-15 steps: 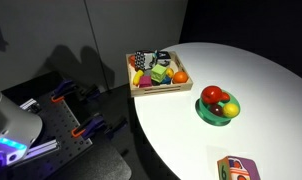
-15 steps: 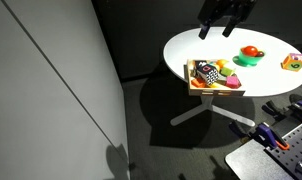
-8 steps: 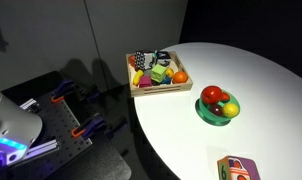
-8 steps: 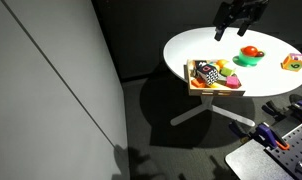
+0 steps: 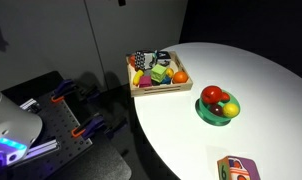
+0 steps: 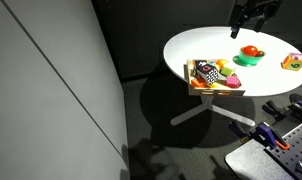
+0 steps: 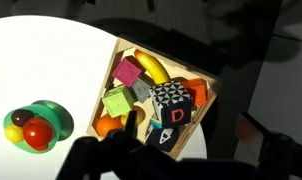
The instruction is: Put the toy foam in the box
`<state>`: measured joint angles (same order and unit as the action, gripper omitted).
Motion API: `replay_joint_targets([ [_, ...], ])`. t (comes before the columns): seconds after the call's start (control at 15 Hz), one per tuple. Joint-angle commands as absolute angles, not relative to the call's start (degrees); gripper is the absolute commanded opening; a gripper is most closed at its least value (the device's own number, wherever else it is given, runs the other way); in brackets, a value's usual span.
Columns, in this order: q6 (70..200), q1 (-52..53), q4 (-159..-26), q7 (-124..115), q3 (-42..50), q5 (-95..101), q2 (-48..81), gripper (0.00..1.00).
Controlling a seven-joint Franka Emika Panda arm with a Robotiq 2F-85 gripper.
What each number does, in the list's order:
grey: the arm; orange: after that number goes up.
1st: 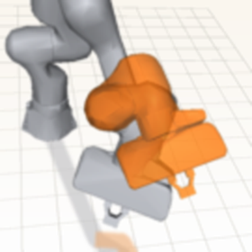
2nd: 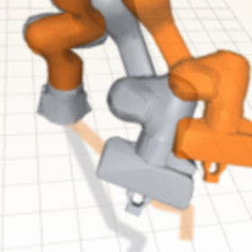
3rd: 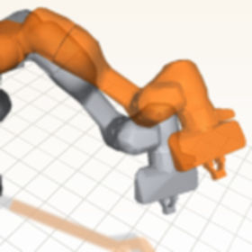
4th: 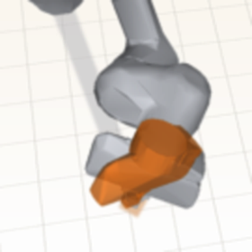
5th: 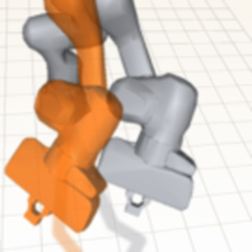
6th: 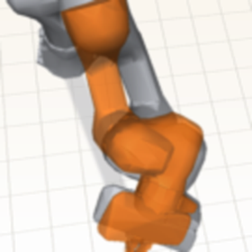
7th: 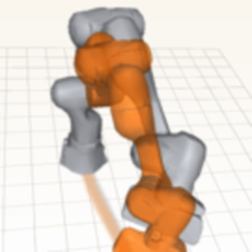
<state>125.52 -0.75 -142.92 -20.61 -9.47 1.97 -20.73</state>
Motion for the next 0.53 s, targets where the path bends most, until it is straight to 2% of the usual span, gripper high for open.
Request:
replay_joint_targets([
  [0.0, 124.8, -2.2, -141.1, -21.6, -7.8, 4.2, -17.2, 1.0],
  [0.47, 126.8, -4.2, -138.3, -21.1, -3.4, 4.5, -9.7, 1.0],
])
